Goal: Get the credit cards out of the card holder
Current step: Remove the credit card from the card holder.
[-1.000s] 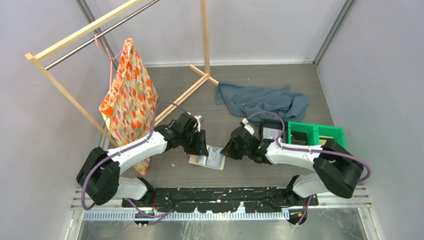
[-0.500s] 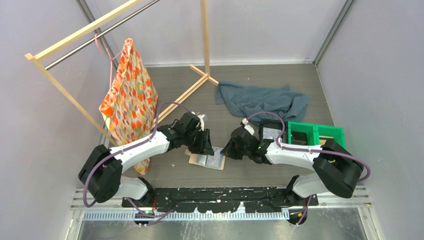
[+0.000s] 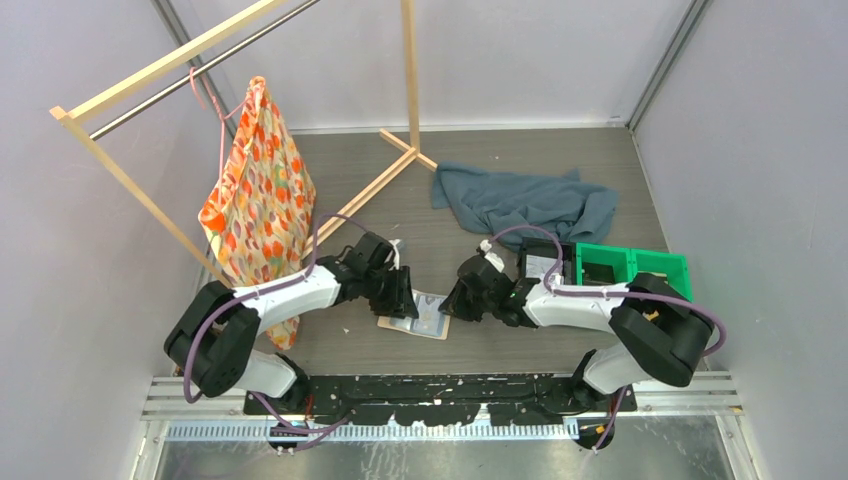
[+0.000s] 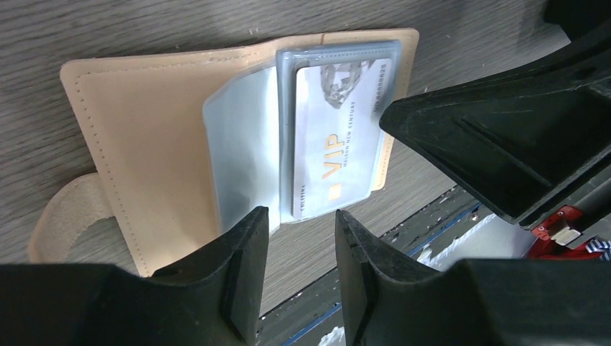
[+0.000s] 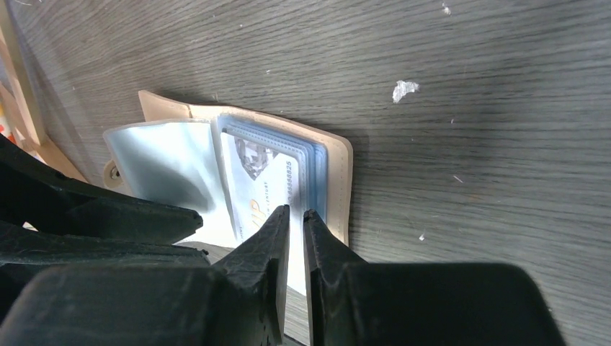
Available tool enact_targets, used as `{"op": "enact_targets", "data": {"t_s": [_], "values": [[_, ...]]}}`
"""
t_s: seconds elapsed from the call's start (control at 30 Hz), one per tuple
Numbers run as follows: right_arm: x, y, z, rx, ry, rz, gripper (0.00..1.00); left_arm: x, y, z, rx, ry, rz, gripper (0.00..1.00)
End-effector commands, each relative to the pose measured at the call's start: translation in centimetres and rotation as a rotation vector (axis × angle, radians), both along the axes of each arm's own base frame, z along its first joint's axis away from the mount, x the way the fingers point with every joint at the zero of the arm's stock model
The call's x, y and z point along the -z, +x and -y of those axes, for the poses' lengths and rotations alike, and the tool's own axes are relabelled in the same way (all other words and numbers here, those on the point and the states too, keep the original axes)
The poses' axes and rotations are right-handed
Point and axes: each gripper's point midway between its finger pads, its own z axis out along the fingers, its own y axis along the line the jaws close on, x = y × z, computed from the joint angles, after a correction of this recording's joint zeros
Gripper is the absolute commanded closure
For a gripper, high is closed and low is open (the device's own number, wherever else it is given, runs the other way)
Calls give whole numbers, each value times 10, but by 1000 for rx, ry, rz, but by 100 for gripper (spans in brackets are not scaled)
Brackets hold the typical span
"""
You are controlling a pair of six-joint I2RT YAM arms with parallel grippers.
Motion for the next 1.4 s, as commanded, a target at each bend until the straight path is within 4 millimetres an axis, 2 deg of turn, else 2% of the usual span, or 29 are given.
{"op": "enact_targets", "data": {"t_s": [0.0, 0.5, 0.73, 0.83, 1.0, 1.1, 1.27, 1.37], "values": [[-9, 6, -14, -12, 44, 22, 82, -4, 5, 5, -4, -56, 13, 59], [-8, 7, -26, -27, 54, 17, 83, 4, 16, -9, -51, -85, -8, 63], [-15, 6, -12, 10, 32, 36, 83, 12, 20, -17, -90, -46, -22, 64], [-14, 0, 2, 33, 15, 31, 82, 17, 21, -21, -104, -30, -31, 64], [-17, -2, 9, 48, 12, 39, 81, 19, 21, -20, -108, -28, -45, 64], [-15, -3, 8, 44, 13, 31, 76, 21, 20, -20, -106, -29, -51, 64], [-34, -1, -2, 28, 61, 42, 76, 29, 15, -20, -115, -28, -87, 65], [-41, 2, 5, 42, 38, 69, 76, 33, 11, -16, -121, -61, -106, 65]]}}
